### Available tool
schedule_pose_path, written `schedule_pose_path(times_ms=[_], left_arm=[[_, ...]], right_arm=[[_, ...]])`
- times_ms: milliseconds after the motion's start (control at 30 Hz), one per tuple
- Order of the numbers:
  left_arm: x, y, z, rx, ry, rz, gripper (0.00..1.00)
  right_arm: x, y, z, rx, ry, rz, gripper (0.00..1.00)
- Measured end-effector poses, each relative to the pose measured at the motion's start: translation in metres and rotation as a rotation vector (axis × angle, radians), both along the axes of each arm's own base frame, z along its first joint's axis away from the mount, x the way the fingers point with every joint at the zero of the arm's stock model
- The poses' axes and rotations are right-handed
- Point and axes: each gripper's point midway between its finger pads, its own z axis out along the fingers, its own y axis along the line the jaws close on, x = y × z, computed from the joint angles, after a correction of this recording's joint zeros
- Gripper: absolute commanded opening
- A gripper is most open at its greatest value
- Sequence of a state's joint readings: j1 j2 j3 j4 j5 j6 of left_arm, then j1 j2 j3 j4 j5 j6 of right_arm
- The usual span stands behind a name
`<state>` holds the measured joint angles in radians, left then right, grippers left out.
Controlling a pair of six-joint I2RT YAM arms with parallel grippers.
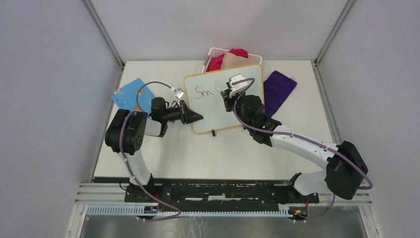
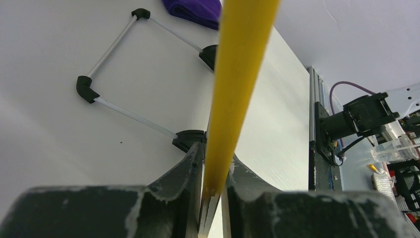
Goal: Write a sentence on the whiteboard
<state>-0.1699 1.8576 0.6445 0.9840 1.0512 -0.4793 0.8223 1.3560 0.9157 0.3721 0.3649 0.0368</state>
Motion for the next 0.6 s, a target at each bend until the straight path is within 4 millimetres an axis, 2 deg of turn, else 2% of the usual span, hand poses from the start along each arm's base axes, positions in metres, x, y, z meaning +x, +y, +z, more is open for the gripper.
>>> schedule_pose_path(times_ms=[267,600], left_arm=[[0.0,0.0,0.0,0.004,-0.003,-0.001,0.02],[0.0,0.0,0.0,0.005,-0.003,-0.001,0.02]], right_arm=[[0.001,0.007,0.002,0.035,0.004,0.054,0.0],[0.006,0.011,-0.028,-0.025,0.063,0.048,0.0]])
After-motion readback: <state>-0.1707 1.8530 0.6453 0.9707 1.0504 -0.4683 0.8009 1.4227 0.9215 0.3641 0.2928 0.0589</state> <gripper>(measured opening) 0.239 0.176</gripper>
